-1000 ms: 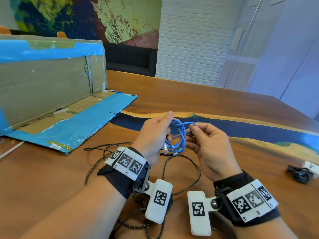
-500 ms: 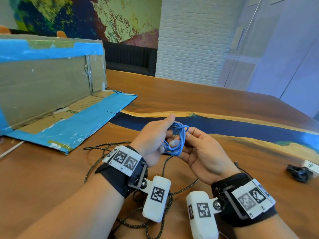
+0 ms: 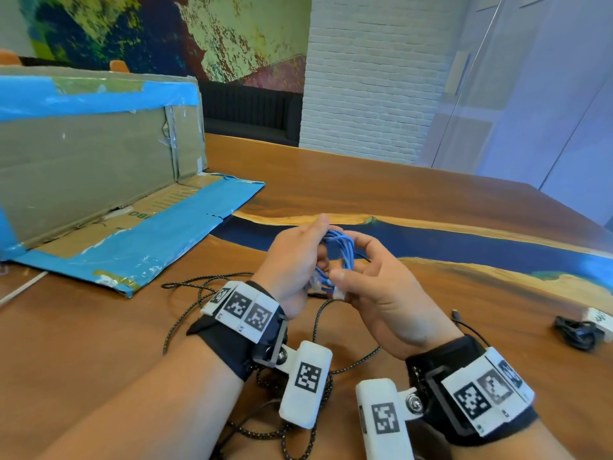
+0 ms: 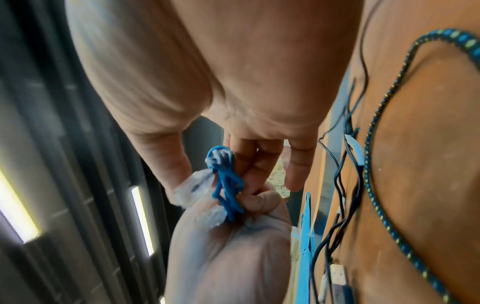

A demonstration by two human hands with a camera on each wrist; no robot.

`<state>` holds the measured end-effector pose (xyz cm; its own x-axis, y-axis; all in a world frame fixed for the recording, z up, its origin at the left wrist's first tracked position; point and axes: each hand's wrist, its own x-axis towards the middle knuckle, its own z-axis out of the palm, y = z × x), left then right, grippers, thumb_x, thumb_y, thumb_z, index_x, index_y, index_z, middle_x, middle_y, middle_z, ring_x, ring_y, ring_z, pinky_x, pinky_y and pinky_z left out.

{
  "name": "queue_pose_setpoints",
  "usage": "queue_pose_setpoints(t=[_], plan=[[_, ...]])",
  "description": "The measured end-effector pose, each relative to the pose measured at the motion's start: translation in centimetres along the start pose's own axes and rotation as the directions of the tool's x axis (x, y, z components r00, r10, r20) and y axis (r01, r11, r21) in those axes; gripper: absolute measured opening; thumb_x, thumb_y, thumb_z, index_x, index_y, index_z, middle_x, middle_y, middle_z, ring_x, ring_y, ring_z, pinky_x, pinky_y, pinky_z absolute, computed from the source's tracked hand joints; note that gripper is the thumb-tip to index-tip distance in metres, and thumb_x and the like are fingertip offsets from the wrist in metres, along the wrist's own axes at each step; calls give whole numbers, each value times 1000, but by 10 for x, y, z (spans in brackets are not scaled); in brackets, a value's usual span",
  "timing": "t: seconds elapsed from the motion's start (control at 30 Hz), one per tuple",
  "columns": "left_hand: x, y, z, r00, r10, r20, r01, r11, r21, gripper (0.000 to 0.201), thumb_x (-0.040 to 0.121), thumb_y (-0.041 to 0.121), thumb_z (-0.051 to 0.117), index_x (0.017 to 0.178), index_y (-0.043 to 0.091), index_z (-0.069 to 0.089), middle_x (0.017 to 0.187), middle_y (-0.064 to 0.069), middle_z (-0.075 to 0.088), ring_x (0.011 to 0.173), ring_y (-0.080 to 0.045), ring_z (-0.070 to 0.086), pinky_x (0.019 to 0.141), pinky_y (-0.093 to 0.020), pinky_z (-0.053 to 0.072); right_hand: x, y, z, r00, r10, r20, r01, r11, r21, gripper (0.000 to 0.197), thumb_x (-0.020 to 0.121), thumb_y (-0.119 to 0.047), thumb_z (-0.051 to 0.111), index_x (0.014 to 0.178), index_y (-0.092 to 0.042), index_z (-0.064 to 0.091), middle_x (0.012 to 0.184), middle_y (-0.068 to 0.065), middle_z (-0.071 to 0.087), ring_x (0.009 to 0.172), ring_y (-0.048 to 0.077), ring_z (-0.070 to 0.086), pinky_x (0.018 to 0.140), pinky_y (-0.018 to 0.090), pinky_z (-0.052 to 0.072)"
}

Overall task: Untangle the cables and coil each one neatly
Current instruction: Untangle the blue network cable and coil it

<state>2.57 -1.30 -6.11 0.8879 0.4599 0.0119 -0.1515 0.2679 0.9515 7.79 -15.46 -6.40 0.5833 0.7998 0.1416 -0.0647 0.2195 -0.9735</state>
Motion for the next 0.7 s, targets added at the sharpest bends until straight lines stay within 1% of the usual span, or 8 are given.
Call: queue_pose_setpoints(t=[0.07,0.13,0.2,0.27,0.37,0.5,0.6,0.7], plan=[[1,-1,0,998,44,-47,-44,999,10,44,106,46,47,97,14,76,71,-8,52,59,-19,45,56,-33,38,1,0,2,999,-31,-25,29,996,-84,69,88,11,68,142,-24,42,88,15,66,78,22,61,71,34,50],[1,0,1,993,82,-82,-81,997,16,43,106,45,47,92,16,75,68,-6,44,59,-18,41,56,-34,37,2,1,3,996,-44,-72,37,995,-92,69,90,18,61,141,-24,42,92,17,67,82,25,62,72,38,51],[2,2,-1,986,131,-106,-130,991,22,42,107,44,45,92,17,74,62,-1,37,55,-15,39,52,-31,34,3,1,4,989,-44,-140,34,997,-74,60,90,14,65,137,-20,47,106,19,71,86,27,67,74,42,57],[3,3,-4,973,201,-115,-197,979,48,41,108,42,43,95,17,72,59,3,32,56,-14,35,51,-31,29,2,2,5,976,-39,-214,15,993,-113,49,89,6,72,129,-15,52,111,19,71,82,25,70,68,40,61],[2,5,-2,956,262,-131,-256,965,63,39,110,38,41,100,14,70,56,6,31,53,-12,33,50,-28,27,2,0,1,970,-27,-242,-18,984,-180,31,90,0,74,115,-2,57,90,20,72,68,26,69,55,35,59],[3,8,-3,930,308,-200,-304,951,49,37,109,34,44,95,11,70,53,8,32,50,-9,29,51,-26,26,-1,-7,-8,981,-16,-192,-35,965,-259,11,90,1,73,99,5,66,79,23,73,59,23,67,52,30,58],[6,9,-10,915,301,-269,-294,953,66,38,108,36,47,90,11,69,52,6,35,51,-10,31,48,-22,28,-4,-12,-6,998,31,-52,-46,945,-324,6,91,2,71,90,7,68,74,22,71,54,22,64,49,28,56],[7,8,-11,912,298,-283,-283,955,92,38,108,37,48,89,10,68,50,6,37,50,-12,32,45,-21,29,-5,-15,-8,992,103,77,-74,948,-311,5,91,3,69,88,7,68,73,20,69,54,22,60,48,28,54]])
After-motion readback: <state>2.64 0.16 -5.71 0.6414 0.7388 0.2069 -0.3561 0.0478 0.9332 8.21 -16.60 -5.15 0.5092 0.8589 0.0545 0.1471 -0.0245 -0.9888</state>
